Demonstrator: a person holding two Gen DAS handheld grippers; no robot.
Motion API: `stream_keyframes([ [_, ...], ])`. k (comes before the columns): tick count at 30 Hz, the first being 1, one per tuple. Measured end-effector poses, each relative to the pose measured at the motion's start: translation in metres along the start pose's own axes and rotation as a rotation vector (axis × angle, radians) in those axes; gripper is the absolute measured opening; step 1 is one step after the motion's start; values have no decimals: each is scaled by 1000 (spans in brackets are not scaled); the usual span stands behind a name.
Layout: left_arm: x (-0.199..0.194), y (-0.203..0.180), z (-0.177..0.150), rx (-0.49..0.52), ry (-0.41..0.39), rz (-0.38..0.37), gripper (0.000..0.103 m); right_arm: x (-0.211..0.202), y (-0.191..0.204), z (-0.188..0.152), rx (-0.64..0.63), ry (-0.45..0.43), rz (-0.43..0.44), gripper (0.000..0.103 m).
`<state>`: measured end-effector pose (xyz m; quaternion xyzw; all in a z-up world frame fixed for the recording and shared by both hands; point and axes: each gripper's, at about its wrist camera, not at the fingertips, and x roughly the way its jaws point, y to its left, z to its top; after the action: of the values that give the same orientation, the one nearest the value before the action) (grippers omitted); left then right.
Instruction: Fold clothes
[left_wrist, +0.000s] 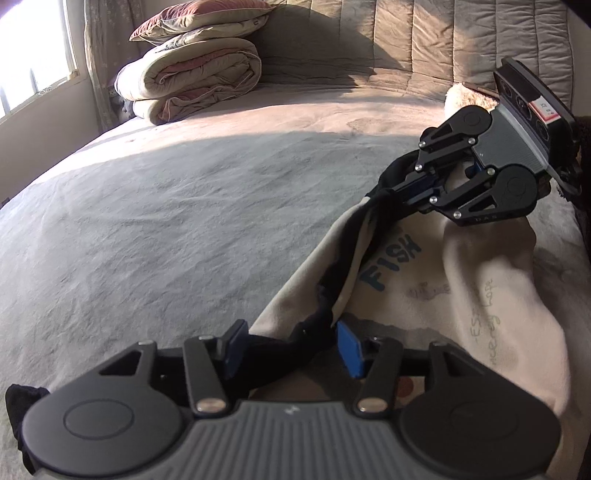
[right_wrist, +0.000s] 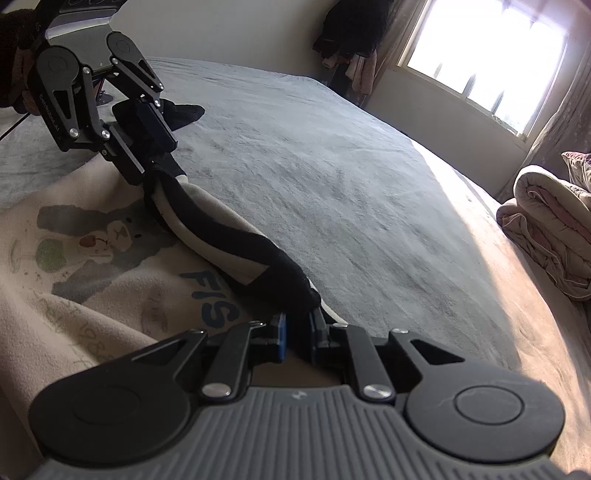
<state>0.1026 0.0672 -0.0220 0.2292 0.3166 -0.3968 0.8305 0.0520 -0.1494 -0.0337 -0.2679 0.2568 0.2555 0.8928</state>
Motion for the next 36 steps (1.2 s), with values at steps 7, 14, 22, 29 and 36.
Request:
stream_keyframes([
  [7, 6, -26, -12, 137, 75, 52, 45, -3, 14, 12, -158, -24, -26, 46],
  [14, 5, -43, -21, 203, 102, 143, 24, 11, 22, 17, -294, 50, -7, 46],
  [22, 1, -40, -24, 129, 40, 304, 3, 7, 29, 12, -300, 95, -31, 10],
  [29, 2, -3, -1, -83, -93, 465, 2, 17, 7, 35, -202, 35, -187, 9],
  [36, 45, 38, 27, -206, -89, 561, 2, 70, -26, 56, -112, 60, -261, 8],
])
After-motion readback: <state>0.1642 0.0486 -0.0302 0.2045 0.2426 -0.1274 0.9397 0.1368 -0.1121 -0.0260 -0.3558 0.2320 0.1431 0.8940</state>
